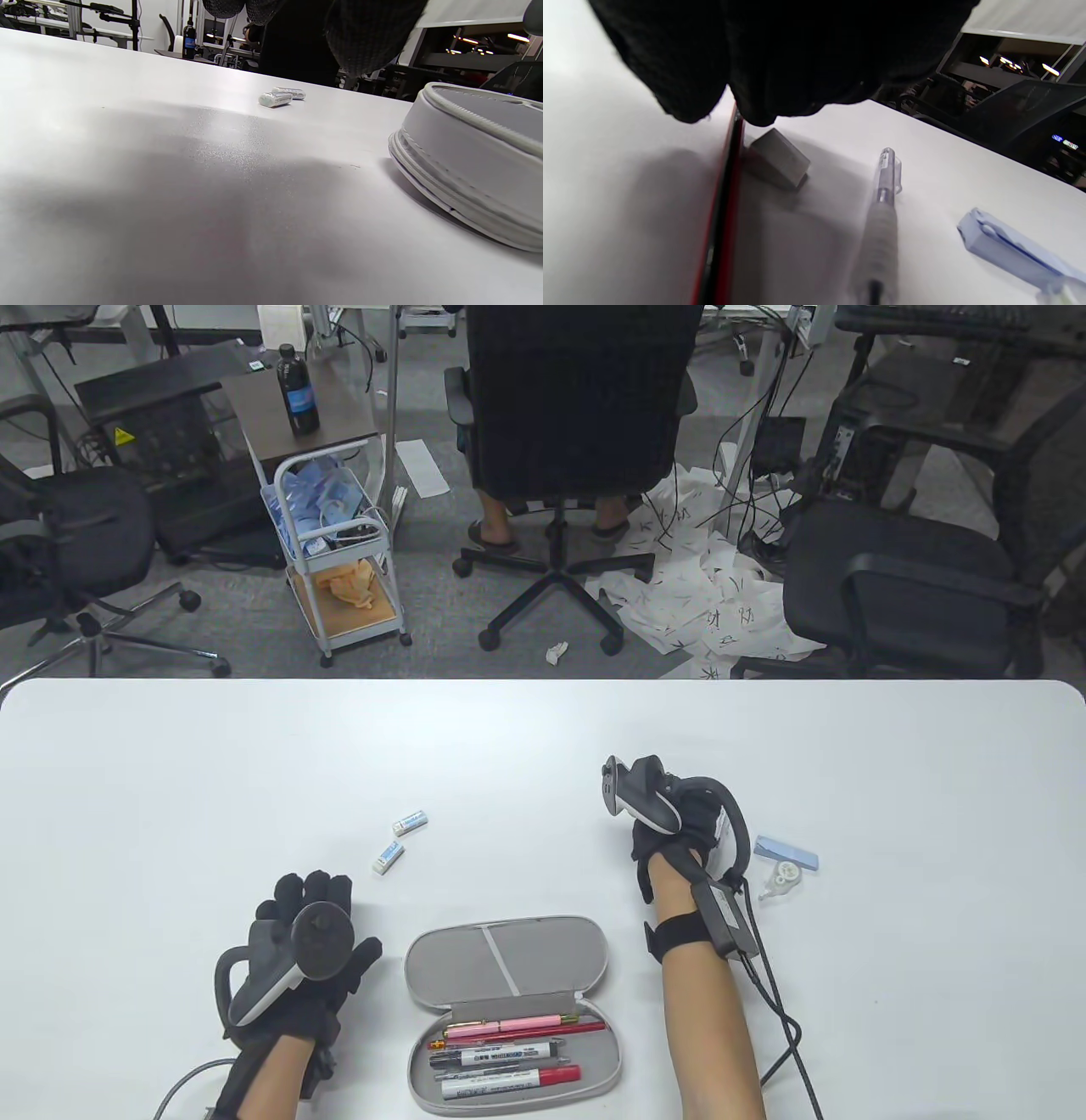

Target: Pack double-layer zippered pencil case

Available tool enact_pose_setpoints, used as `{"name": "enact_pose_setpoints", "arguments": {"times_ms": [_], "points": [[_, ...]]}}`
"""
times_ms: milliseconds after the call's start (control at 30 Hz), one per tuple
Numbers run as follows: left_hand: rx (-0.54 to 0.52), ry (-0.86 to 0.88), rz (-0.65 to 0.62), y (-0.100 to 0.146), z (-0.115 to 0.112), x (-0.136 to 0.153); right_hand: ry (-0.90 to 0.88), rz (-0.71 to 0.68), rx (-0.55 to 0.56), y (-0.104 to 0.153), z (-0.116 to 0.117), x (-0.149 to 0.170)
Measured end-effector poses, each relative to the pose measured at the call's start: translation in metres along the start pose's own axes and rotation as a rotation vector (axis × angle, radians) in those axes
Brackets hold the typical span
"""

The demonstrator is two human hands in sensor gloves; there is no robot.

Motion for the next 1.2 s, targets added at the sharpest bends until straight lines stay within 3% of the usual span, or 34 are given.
{"name": "enact_pose_setpoints", "arguments": {"times_ms": [433, 567, 667, 800, 933, 1100, 1200], "points": [[0.008, 0.011, -0.017, -0.002, 0.001, -0.003, -0.026, 0.036, -0.058, -0.006, -0.001, -0.002], [0.015, 0.009, -0.023, -0.002, 0.000, -0.005, -0.122, -0.037, -0.089, 0.000, -0.008, -0.001], [0.012, 0.001, -0.025, -0.002, 0.001, -0.005, -0.090, -0.092, -0.046, 0.014, -0.020, -0.004], [0.010, 0.004, -0.024, -0.002, 0.001, -0.004, -0.208, -0.257, 0.031, 0.043, -0.033, -0.003], [0.006, 0.003, -0.024, -0.002, 0.002, -0.004, -0.280, -0.492, 0.104, 0.091, -0.036, -0.006], [-0.004, 0.008, -0.028, -0.002, 0.002, -0.004, -0.260, -0.909, 0.168, 0.151, -0.019, -0.022], [0.000, 0.003, -0.033, -0.001, 0.001, -0.005, -0.159, -1.076, 0.189, 0.187, -0.003, -0.035]]}}
Point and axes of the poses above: the tracker on the back of each hand, its own x axis roughly to the little-finger side, its own y axis roughly from the fingertips to the wrist, z = x × y, the point moved 1 cm from there along -y, roughly from the wrist to the fingertips, and after that the axes turned 15 degrees about -x, right-handed, at the moved point
